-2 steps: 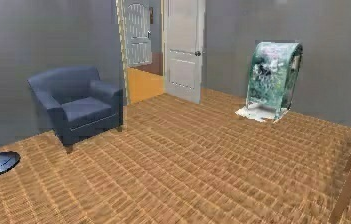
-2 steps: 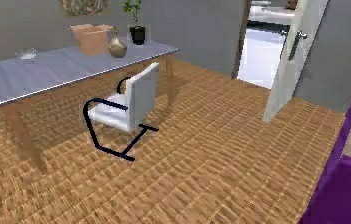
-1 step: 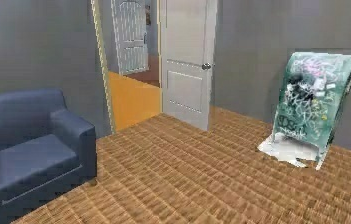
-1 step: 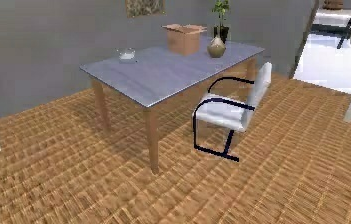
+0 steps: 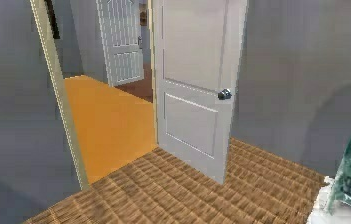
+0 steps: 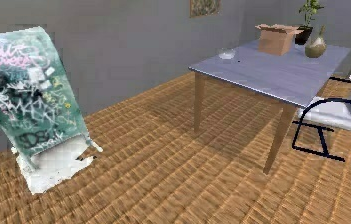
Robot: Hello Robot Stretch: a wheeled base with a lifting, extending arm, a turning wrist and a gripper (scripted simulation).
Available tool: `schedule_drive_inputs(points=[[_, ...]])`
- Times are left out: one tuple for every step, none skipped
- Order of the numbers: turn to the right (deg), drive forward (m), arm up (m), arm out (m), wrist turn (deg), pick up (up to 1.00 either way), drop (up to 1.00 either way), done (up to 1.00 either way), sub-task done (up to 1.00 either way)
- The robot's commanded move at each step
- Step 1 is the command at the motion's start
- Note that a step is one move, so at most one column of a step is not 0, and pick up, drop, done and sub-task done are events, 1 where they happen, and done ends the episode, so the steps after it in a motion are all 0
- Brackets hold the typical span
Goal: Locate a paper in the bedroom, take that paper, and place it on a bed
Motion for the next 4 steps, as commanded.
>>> schedule_drive_inputs(points=[[-6.0,0.00,0.00,0.00,0.0,0.00,0.00,0.00,0.00],[0.0,0.10,0.00,0.00,0.0,0.00,0.00,0.00,0.00],[-9.0,0.00,0.00,0.00,0.0,0.00,0.00,0.00,0.00],[0.0,0.40,0.00,0.00,0.0,0.00,0.00,0.00,0.00]])
